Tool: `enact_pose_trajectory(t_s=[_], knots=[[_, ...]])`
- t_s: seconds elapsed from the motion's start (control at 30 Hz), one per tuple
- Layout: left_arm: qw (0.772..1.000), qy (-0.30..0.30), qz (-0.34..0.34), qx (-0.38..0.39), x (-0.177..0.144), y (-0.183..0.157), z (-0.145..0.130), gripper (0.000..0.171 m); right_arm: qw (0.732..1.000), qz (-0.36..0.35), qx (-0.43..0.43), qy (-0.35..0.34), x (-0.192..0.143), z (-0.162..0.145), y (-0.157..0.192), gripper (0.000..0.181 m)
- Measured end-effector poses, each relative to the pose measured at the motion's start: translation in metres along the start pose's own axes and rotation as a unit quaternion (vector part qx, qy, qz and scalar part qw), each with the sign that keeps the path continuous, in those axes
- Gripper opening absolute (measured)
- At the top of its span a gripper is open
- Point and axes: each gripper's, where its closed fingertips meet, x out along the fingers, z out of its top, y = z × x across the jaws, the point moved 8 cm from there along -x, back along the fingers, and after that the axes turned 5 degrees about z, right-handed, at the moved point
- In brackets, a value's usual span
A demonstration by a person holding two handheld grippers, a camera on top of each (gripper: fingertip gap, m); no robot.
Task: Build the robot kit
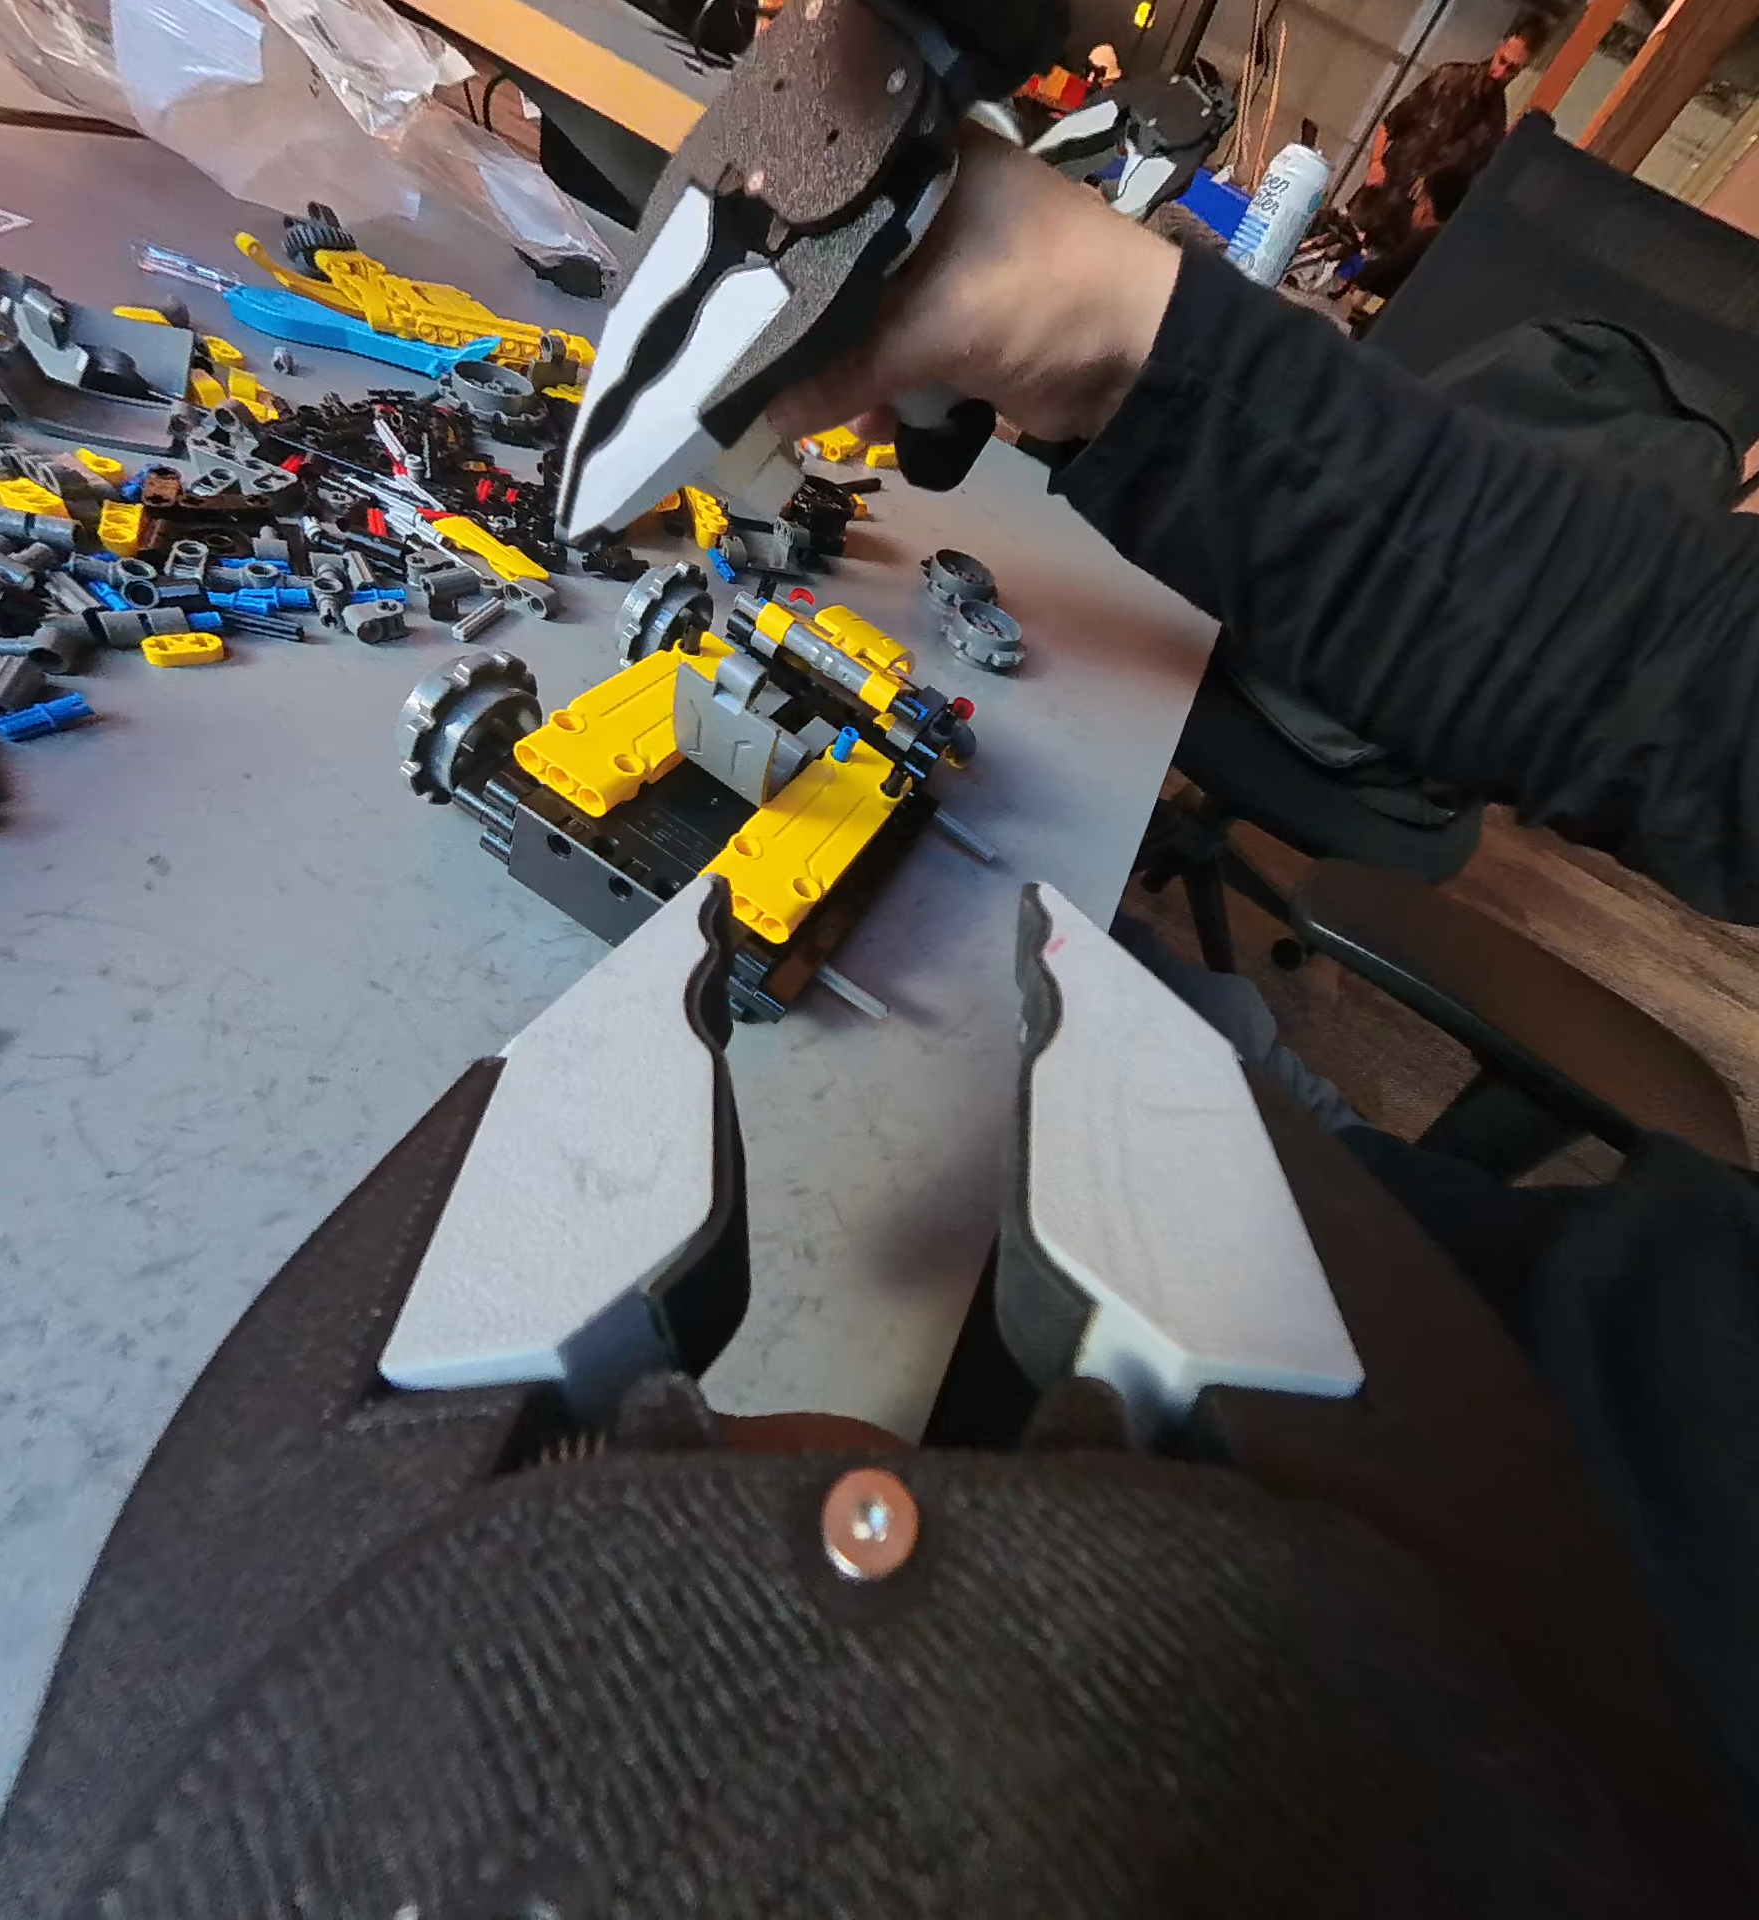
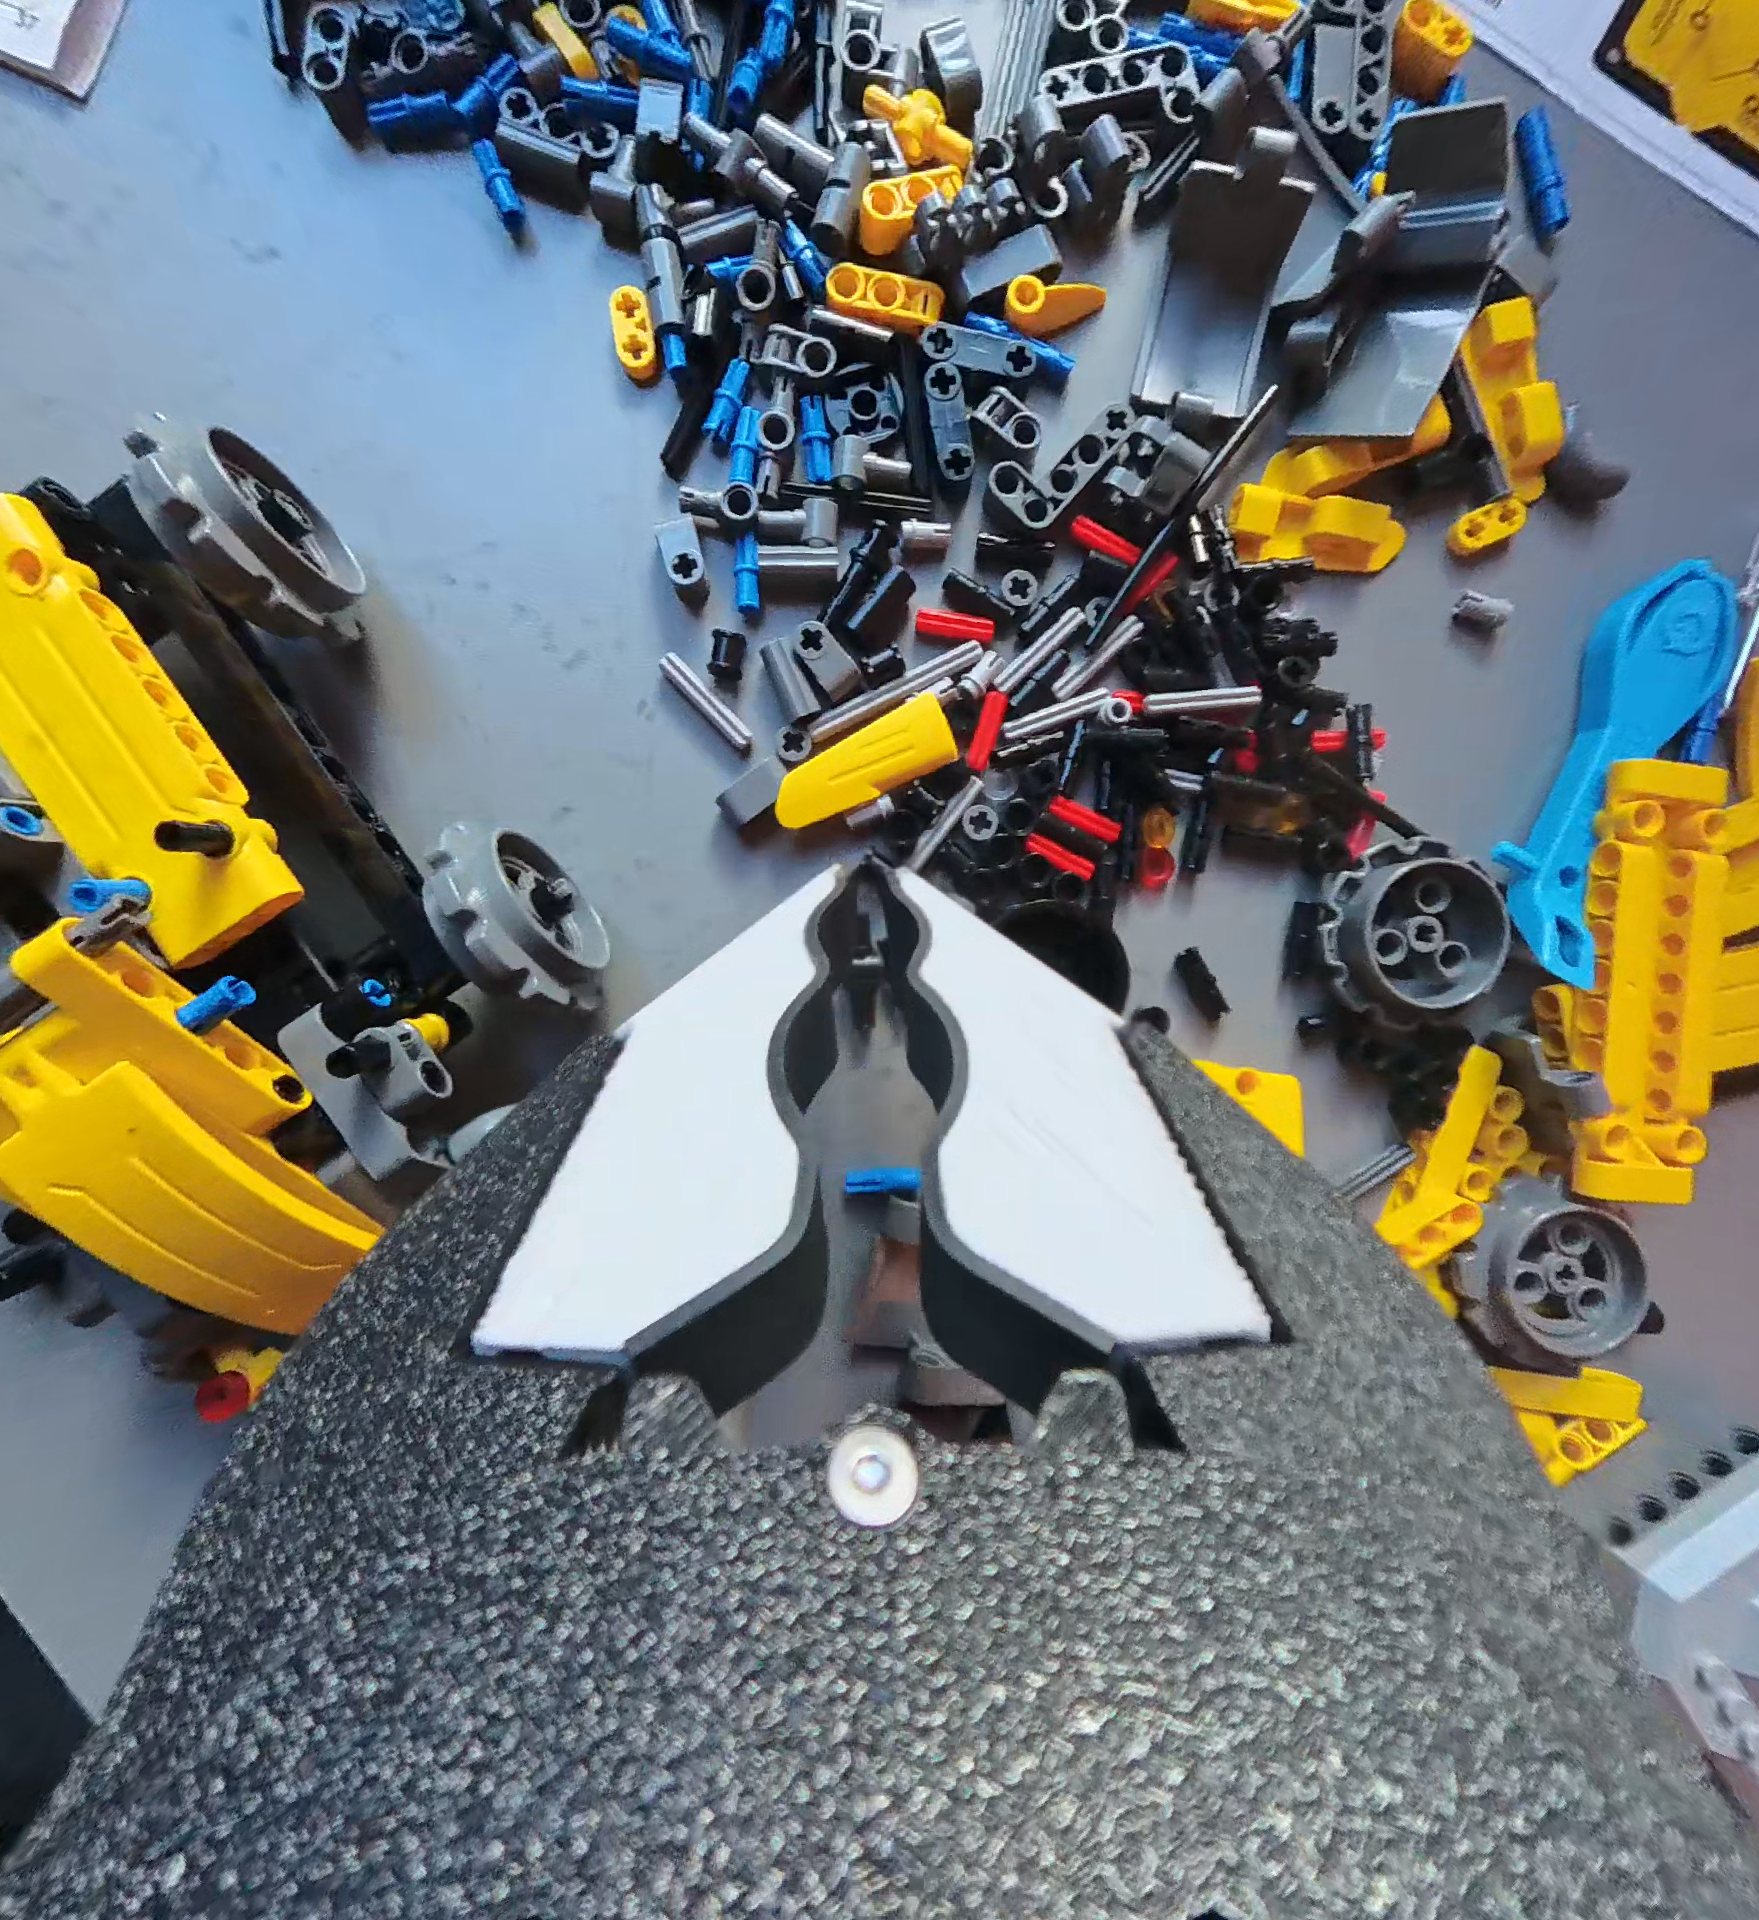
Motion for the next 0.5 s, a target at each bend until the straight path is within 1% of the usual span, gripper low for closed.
enact_pose_trajectory(t_s=[0.27,0.5], knots=[[1.0,0.001,0.001,-0.002,0.0,0.0,0.0,0.051,1.0,-0.007,0.007,0.006,0.01,0.0,-0.004,0.009],[1.0,0.001,0.0,-0.003,0.0,0.001,0.0,0.051,1.0,-0.01,0.005,0.011,0.012,-0.002,-0.004,0.006]])
